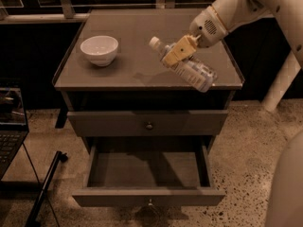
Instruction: Place blue plastic bottle into middle drawer
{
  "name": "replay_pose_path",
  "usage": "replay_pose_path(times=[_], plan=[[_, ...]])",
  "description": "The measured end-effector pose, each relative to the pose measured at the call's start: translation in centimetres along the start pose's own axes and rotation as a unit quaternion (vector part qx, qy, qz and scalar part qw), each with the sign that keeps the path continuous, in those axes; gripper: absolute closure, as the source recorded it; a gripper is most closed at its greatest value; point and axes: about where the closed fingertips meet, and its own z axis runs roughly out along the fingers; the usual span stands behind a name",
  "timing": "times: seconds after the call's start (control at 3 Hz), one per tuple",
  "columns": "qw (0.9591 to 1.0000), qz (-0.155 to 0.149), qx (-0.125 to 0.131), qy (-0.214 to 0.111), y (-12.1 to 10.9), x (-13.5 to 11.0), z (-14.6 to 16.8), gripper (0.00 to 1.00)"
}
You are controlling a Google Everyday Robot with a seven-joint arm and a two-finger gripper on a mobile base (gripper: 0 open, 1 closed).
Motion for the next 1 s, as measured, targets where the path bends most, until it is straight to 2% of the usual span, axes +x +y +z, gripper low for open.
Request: replay_pose_path(times=[0.33,0.67,1.0], plan=[[0.9986,-0.022,0.000,-0.049,5.1,1.0,-1.6,1.00],[0.9935,-0.043,0.058,-0.088,8.7,1.7,-3.3,1.00],[0.9871,-0.021,0.122,-0.102,9.1,5.1,-2.6,1.00]])
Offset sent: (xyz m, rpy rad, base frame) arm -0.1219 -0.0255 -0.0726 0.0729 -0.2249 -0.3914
